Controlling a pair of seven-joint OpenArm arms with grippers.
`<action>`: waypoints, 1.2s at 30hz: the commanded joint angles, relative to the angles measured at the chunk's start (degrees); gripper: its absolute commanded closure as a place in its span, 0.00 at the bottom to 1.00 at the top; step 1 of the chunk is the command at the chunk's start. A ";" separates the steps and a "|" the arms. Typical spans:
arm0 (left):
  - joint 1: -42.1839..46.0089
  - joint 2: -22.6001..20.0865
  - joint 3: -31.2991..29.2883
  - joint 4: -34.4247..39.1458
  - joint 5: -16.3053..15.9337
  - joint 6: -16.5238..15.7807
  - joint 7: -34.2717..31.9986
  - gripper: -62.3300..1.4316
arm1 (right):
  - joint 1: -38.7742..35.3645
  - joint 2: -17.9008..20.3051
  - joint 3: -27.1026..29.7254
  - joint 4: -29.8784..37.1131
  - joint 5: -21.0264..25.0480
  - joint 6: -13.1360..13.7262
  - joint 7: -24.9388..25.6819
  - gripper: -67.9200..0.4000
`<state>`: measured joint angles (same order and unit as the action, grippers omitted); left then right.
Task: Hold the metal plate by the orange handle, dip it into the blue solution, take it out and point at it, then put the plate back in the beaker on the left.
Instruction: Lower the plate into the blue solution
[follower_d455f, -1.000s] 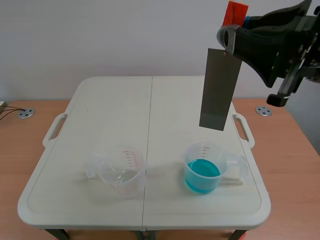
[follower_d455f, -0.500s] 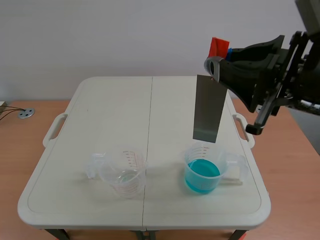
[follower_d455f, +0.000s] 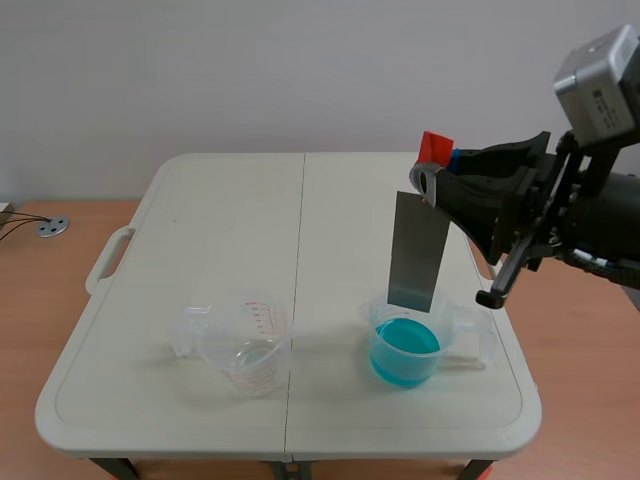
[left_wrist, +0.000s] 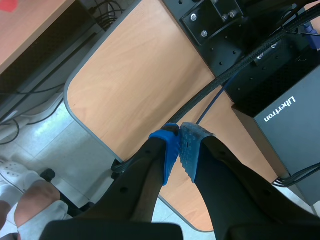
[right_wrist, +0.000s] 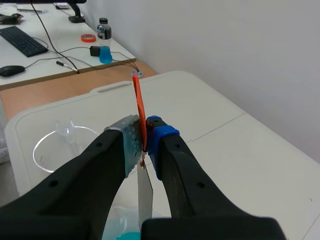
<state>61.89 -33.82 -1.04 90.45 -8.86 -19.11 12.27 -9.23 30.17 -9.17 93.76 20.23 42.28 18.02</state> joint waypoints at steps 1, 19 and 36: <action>0.15 -0.17 0.02 0.57 -0.13 -0.11 -0.13 0.91 | 0.85 0.59 -0.96 -0.20 0.55 0.44 1.68 0.98; -0.02 -0.17 0.02 0.57 0.09 -0.09 0.85 0.91 | 5.31 0.57 -7.76 -10.45 -4.33 0.44 8.52 0.98; -0.04 -0.17 0.02 0.57 0.09 -0.09 0.85 0.91 | 5.57 0.59 -8.52 -17.22 -8.59 0.44 12.63 0.98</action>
<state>61.71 -33.82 -1.04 90.45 -8.64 -19.11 13.45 -4.45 30.17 -18.13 76.12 10.92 42.28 29.76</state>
